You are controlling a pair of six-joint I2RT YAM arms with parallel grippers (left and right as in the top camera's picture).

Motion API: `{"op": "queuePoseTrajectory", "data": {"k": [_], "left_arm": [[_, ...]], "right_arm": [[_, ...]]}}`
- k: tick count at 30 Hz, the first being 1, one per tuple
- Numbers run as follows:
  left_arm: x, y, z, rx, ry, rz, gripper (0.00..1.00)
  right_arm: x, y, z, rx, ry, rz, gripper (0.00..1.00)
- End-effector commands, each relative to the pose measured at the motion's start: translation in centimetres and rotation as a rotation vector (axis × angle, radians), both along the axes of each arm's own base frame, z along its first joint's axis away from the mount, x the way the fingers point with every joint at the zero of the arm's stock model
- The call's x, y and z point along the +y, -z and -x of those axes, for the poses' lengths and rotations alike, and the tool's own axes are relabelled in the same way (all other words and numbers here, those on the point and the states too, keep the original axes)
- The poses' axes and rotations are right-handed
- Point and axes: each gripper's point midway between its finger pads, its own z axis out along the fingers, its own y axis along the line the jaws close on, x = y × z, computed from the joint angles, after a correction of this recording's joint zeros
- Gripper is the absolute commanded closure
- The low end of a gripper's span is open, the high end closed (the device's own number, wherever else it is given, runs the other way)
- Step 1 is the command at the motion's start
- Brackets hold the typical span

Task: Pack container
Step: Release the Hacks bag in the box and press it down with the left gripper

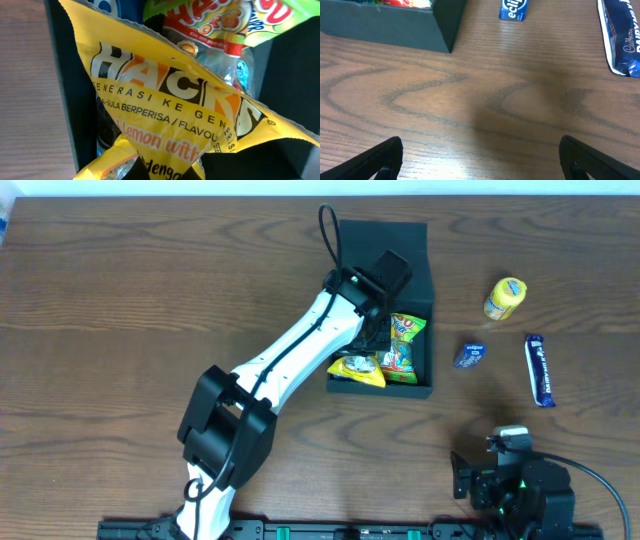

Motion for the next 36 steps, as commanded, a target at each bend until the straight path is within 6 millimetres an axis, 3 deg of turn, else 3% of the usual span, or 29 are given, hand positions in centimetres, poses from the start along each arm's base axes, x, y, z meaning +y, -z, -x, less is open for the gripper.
{"op": "queuePoseTrajectory", "data": {"k": [1,8,13,19,24,28,36], "left_arm": [[0.1,0.9,-0.6,0.013,-0.02,-0.014,0.94],[0.8,1.3,-1.2,-0.001,-0.037,-0.04,0.94],[1.6,1.3,-1.9,-0.001,-0.058,-0.04,0.73],[1.9,1.3,-2.2,-0.003,-0.068,-0.039,0.69],[1.8,1.2,-2.4,-0.01,-0.068,-0.033,0.45],[1.8,1.2,-2.4,-0.011,-0.068,-0.032,0.37],[1.6,-1.9,-3.0,-0.081,-0.052,-0.054,0.33]], "right_arm": [[-0.2,0.3,0.1,0.005,0.014,0.0,0.01],[-0.2,0.3,0.1,0.005,0.014,0.0,0.01],[-0.2,0.3,0.1,0.005,0.014,0.0,0.01],[-0.2,0.3,0.1,0.005,0.014,0.0,0.01],[-0.2,0.3,0.1,0.005,0.014,0.0,0.01],[-0.2,0.3,0.1,0.005,0.014,0.0,0.01],[-0.2,0.3,0.1,0.005,0.014,0.0,0.01]]}}
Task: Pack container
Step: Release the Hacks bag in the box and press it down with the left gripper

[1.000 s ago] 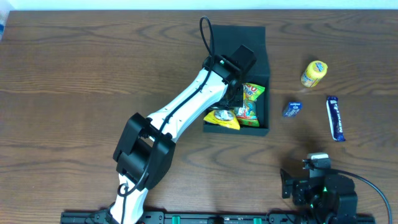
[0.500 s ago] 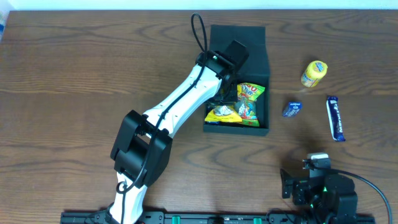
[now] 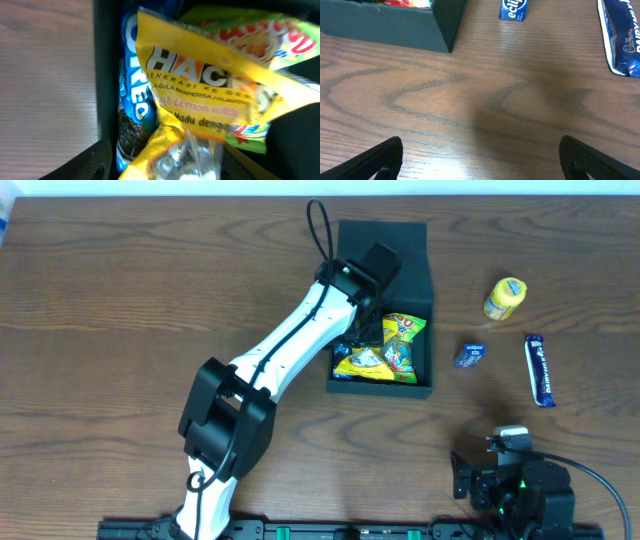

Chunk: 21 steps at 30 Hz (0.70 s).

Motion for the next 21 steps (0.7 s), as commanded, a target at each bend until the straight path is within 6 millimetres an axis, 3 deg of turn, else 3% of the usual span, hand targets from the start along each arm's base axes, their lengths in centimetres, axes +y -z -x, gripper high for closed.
{"op": "queuePoseTrajectory", "data": {"k": [1,5,12,16,21], "left_arm": [[0.1,-2.0,-1.3,-0.082,0.011,-0.043,0.31],[0.2,-3.2,-1.0,-0.118,0.023,-0.081,0.2],[0.2,-3.0,-0.1,-0.138,0.047,-0.156,0.16],[1.9,-2.1,-0.4,-0.168,0.008,-0.25,0.12],[2.6,-0.8,0.1,-0.148,-0.007,-0.274,0.1]], "right_arm": [[-0.2,0.3,0.1,0.005,0.014,0.0,0.01],[-0.2,0.2,0.0,0.004,0.014,0.0,0.01],[-0.2,0.2,0.0,0.004,0.014,0.0,0.01],[-0.2,0.2,0.0,0.004,0.014,0.0,0.01],[-0.2,0.3,0.1,0.005,0.014,0.0,0.01]]}}
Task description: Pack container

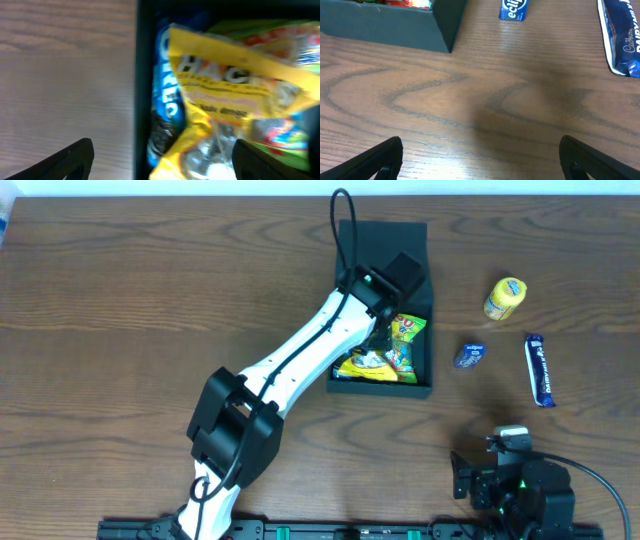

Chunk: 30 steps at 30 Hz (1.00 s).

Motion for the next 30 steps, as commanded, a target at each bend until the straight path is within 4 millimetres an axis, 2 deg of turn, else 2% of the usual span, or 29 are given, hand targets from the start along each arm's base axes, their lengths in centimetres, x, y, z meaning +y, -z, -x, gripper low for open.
{"op": "queuePoseTrajectory", "data": {"k": [1,7,15,22,25,30], "left_arm": [[1.1,0.3,-0.3,-0.027,-0.03,-0.043,0.1],[0.8,0.8,-0.4,-0.035,-0.026,-0.041,0.08],[0.7,2.8,0.2,0.001,-0.011,-0.081,0.07],[0.5,3.0,0.4,-0.009,0.003,-0.104,0.05],[1.0,2.3,0.1,-0.035,-0.001,-0.128,0.03],[1.6,-1.6,-0.2,-0.11,-0.006,-0.111,0.05]], "right_arm": [[-0.2,0.2,0.0,0.004,0.014,0.0,0.01],[-0.2,0.3,0.1,0.005,0.014,0.0,0.01],[-0.2,0.2,0.0,0.004,0.014,0.0,0.01],[-0.2,0.2,0.0,0.004,0.014,0.0,0.01],[-0.2,0.2,0.0,0.004,0.014,0.0,0.01],[-0.2,0.2,0.0,0.004,0.014,0.0,0.01]]}}
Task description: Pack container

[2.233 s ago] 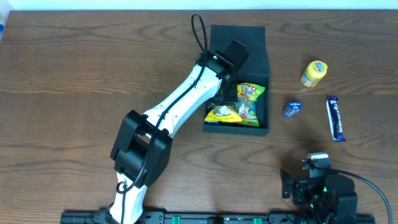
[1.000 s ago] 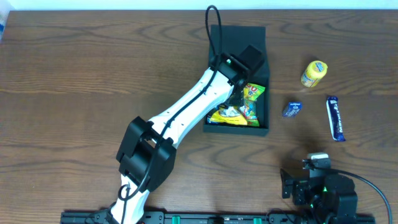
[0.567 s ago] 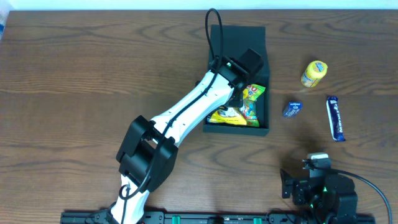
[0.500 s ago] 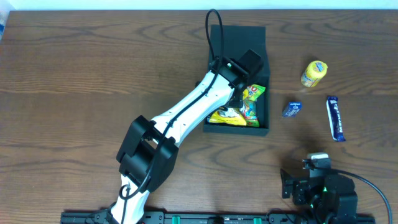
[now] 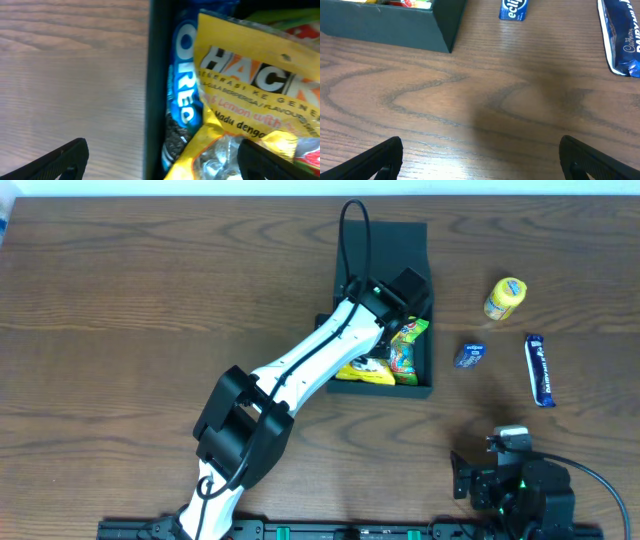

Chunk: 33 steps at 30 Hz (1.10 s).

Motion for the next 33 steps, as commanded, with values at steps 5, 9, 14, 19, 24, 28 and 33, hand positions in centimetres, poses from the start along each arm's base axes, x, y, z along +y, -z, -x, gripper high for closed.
{"op": "queuePoseTrajectory", "data": {"k": [5,9,14,19,24,28,33], "left_arm": [[1.8,-7.8,-0.1,-0.154,-0.019,0.065,0.04],[3.0,-11.2,0.5,-0.217,-0.027,0.09,0.04],[4.8,-14.1,2.7,-0.263,-0.009,0.057,0.04],[7.4,-14.4,5.9,-0.261,0.005,0.052,0.05],[10.2,-13.7,9.3,-0.29,0.006,0.122,0.05],[12.7,-13.8,11.7,-0.336,0.001,0.169,0.05],[16.1,-13.1,14.1,-0.404,-0.017,0.182,0.05]], "right_arm": [[-0.2,0.3,0.1,0.005,0.014,0.0,0.01],[-0.2,0.3,0.1,0.005,0.014,0.0,0.01],[-0.2,0.3,0.1,0.005,0.014,0.0,0.01],[-0.2,0.3,0.1,0.005,0.014,0.0,0.01],[-0.2,0.3,0.1,0.005,0.014,0.0,0.01],[-0.2,0.3,0.1,0.005,0.014,0.0,0.01],[-0.2,0.3,0.1,0.005,0.014,0.0,0.01]]}}
